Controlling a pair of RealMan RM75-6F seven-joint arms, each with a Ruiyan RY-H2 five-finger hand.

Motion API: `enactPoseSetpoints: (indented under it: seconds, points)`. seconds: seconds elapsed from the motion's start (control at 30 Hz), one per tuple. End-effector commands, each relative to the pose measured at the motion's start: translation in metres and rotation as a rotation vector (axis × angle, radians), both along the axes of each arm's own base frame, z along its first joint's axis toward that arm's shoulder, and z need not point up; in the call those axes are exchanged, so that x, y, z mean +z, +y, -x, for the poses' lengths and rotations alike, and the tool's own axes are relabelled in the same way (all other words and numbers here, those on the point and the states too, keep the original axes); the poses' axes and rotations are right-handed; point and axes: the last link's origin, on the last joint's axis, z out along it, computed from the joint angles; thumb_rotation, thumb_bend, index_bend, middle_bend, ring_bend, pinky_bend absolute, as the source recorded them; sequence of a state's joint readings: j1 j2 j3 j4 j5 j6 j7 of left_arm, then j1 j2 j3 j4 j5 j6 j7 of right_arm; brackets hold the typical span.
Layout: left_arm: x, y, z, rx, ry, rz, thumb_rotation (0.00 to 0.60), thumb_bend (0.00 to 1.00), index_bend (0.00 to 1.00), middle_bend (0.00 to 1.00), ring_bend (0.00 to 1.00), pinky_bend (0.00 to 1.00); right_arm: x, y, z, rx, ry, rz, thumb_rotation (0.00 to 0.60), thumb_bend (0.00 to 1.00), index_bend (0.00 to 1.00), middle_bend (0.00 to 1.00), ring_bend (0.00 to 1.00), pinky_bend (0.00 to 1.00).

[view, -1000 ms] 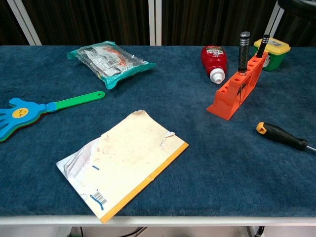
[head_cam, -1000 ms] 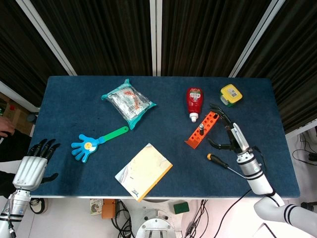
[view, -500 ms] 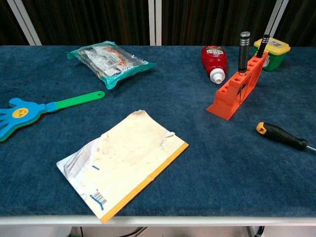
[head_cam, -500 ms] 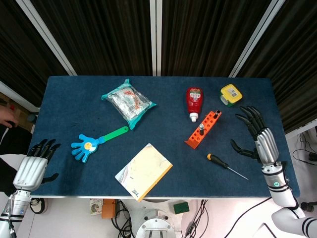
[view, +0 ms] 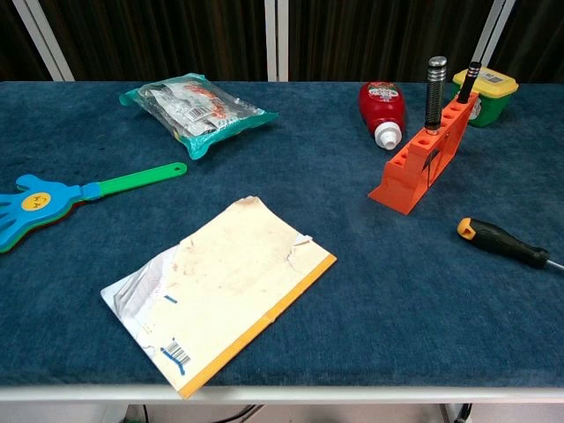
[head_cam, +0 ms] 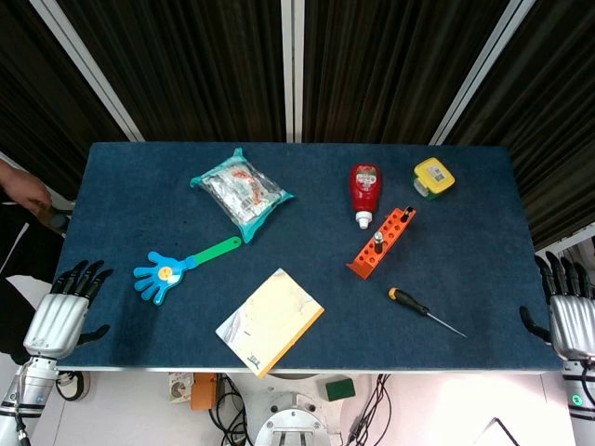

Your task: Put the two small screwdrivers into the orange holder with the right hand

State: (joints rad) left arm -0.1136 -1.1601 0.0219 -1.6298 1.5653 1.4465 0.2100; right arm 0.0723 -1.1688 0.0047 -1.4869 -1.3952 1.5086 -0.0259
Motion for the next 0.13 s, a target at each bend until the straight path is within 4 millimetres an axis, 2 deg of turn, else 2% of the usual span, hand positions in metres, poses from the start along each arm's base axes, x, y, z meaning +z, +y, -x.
enactPoseSetpoints:
  seconds: [0.03, 0.13]
  points:
    - [0.0002, -0.0001, 0.0, -0.002, -0.002, -0.004, 0.6, 0.05, 0.16, 0.08, 0.04, 0.18, 0.0014, 0.0089, 0.0055, -0.023, -0.008, -0.009, 0.6, 0.31, 0.0, 0.0, 0.0, 0.0]
    - [0.0013, 0.0, -0.0007, -0.014, -0.007, -0.017, 0.6, 0.05, 0.16, 0.08, 0.04, 0.18, 0.0015, 0.0111, 0.0064, -0.009, -0.017, -0.006, 0.6, 0.31, 0.0, 0.0, 0.0, 0.0]
